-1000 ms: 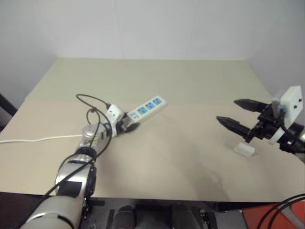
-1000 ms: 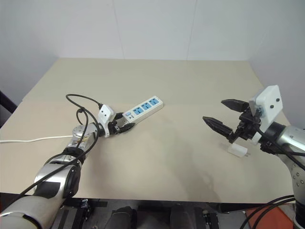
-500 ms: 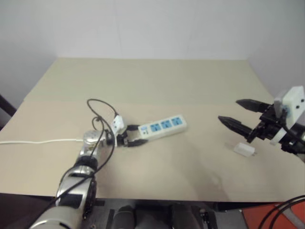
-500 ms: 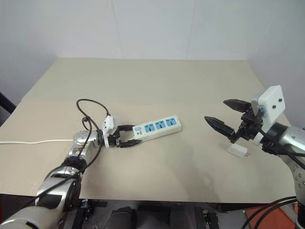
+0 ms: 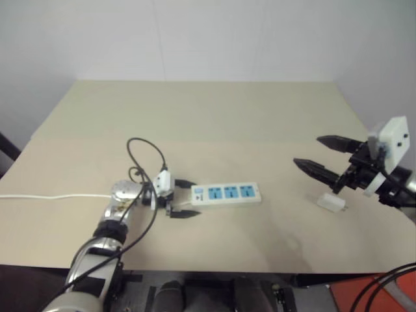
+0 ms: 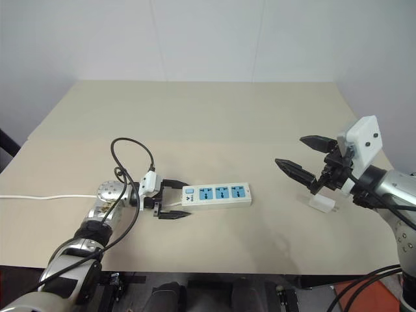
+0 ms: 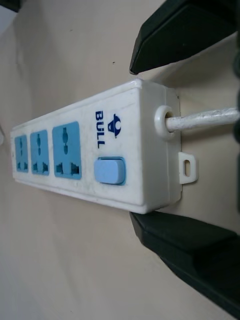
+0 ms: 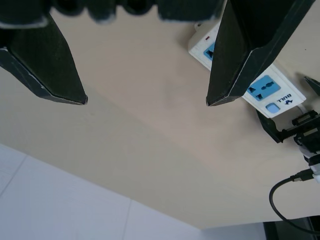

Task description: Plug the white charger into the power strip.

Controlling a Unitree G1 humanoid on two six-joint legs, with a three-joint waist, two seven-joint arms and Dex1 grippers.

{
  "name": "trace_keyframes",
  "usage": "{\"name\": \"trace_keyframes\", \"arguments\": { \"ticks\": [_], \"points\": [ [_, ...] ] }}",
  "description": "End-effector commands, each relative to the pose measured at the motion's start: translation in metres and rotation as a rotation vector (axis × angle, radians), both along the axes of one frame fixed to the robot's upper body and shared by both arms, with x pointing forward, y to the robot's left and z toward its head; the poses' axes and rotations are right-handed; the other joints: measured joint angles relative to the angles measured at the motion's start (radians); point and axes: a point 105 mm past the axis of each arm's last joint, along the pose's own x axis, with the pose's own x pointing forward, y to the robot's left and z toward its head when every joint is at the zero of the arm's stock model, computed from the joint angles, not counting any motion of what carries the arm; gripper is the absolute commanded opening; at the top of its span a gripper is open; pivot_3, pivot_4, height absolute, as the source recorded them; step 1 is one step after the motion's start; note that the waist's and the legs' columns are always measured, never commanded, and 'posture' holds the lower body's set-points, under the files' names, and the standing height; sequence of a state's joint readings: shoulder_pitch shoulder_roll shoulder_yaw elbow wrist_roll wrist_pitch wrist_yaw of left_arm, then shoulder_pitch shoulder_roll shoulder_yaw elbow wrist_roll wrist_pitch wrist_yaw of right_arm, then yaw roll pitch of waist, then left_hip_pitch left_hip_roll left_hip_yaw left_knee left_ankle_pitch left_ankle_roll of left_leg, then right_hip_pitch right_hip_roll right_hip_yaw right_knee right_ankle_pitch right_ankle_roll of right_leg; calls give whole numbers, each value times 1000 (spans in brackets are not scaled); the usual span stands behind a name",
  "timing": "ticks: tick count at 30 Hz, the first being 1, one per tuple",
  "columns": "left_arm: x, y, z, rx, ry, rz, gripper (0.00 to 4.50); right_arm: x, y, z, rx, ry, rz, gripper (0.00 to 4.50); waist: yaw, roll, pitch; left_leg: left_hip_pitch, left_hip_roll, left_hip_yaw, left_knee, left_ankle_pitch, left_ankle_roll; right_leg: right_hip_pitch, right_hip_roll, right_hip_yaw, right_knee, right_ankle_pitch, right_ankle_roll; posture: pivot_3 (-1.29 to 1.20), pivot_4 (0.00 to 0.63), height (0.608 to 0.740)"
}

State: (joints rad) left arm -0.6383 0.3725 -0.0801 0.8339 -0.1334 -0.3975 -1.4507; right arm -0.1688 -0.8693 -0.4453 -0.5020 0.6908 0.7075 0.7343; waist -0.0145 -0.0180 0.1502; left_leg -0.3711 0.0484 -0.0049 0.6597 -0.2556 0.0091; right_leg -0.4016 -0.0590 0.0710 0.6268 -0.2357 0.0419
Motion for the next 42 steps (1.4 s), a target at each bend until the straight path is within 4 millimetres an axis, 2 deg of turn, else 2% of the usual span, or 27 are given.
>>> {"name": "trace_keyframes", "arguments": {
  "ticks": [1,9,14,29,32,34,42],
  "points": [
    [3,-8,-1,-21,-7,0,4465,-5,2,12,2,-52,14,4462,5,0,0,0,0,0,0,0,0,0,0,0,0,0,0,0,150,740],
    [2,-17,-8,-55,33,-15,4465,-8,-1,14,-9,-46,14,4462,19,1,-1,-1,0,0,0,0,0,0,0,0,-1,0,0,0,150,740],
    [2,-30,-6,-89,48,-34,4465,-6,0,19,-13,-47,23,4462,26,2,-1,-1,0,0,0,0,0,0,0,0,-1,0,0,0,150,740],
    [1,-42,-8,-20,69,-121,4465,-14,0,14,1,-34,6,4462,27,2,-1,-2,-1,-1,1,0,0,0,0,0,-2,0,1,0,150,740],
    [1,-43,-9,-11,65,-126,3893,-16,0,15,8,-37,2,4462,27,2,-1,-2,-1,-1,1,0,0,0,0,0,-2,0,1,0,150,740],
    [0,-42,-12,-5,63,-124,3317,-16,-1,16,12,-38,-2,4462,26,2,-2,-2,-1,-1,1,0,0,0,0,0,-2,0,1,0,150,740],
    [-1,-38,-17,10,45,-109,3279,-16,-3,15,17,-26,-8,4462,27,2,-2,-1,-1,-1,1,0,0,2,0,0,-2,0,1,0,150,740]
  ]
}}
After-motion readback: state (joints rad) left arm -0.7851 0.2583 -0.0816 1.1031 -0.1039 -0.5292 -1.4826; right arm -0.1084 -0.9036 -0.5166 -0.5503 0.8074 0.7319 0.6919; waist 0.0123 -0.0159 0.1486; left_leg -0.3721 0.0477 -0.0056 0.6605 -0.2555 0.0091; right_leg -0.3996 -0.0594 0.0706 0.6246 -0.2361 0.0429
